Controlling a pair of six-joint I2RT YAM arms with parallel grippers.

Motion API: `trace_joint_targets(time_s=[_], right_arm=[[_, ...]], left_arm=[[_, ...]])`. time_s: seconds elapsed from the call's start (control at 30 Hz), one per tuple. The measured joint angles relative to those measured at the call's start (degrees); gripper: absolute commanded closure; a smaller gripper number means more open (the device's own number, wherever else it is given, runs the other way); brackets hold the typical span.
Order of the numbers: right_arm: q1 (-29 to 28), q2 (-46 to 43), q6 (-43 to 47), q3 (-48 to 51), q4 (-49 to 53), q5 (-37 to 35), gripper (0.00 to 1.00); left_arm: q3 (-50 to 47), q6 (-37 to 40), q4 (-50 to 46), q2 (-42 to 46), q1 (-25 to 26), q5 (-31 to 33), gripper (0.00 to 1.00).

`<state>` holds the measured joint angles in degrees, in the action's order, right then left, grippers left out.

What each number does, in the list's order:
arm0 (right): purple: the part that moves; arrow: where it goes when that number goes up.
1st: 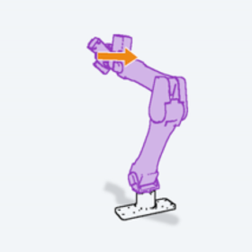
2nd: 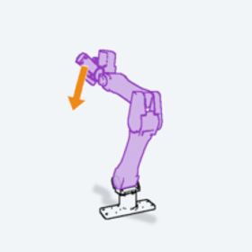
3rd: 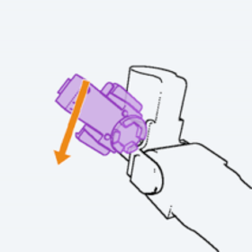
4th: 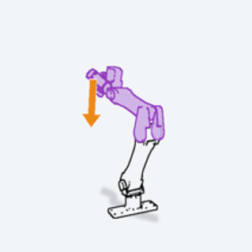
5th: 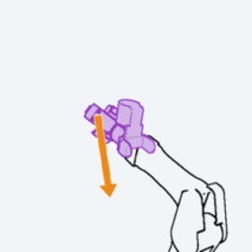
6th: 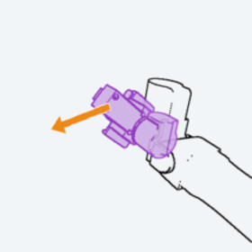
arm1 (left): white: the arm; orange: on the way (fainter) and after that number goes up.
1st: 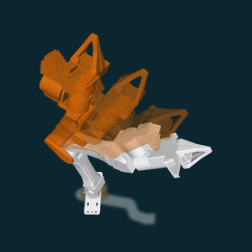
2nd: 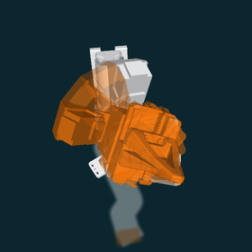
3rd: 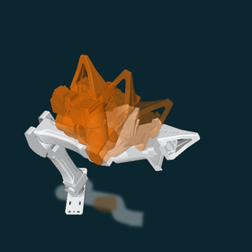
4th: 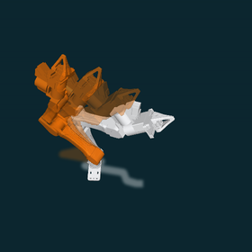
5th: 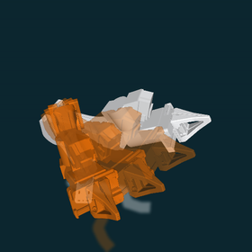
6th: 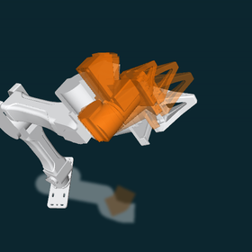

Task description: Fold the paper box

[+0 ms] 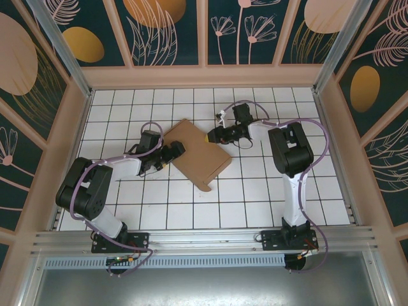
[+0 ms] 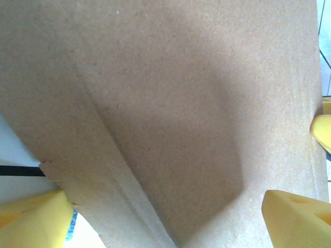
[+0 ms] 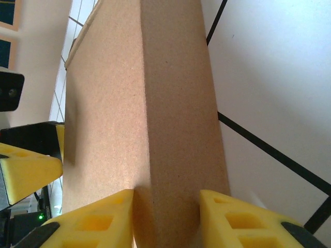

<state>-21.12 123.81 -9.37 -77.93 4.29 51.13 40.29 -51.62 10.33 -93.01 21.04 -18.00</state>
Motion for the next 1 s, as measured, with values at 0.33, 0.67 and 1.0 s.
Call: trace_joint_targets(time_s=[0.33,0.67,1.0], right_arm=[[2.14,0.15,-1.79,1.20,-1.53,2.86,0.71],[3.32,0.76,-4.13,1.92,-3.69,5.20,0.75],[4.81,0.87,-5.62,2.73,-4.52,7.08,0.76]], left_arm=[[-0.81,-1.18,1.66,1.49,-0.09,-3.76,0.02],[-1.49,-1.46,2.73,3.87,-0.09,-4.66,0.02],[-2.27,-3.30,7.10,0.98,-0.09,-6.86,0.03]])
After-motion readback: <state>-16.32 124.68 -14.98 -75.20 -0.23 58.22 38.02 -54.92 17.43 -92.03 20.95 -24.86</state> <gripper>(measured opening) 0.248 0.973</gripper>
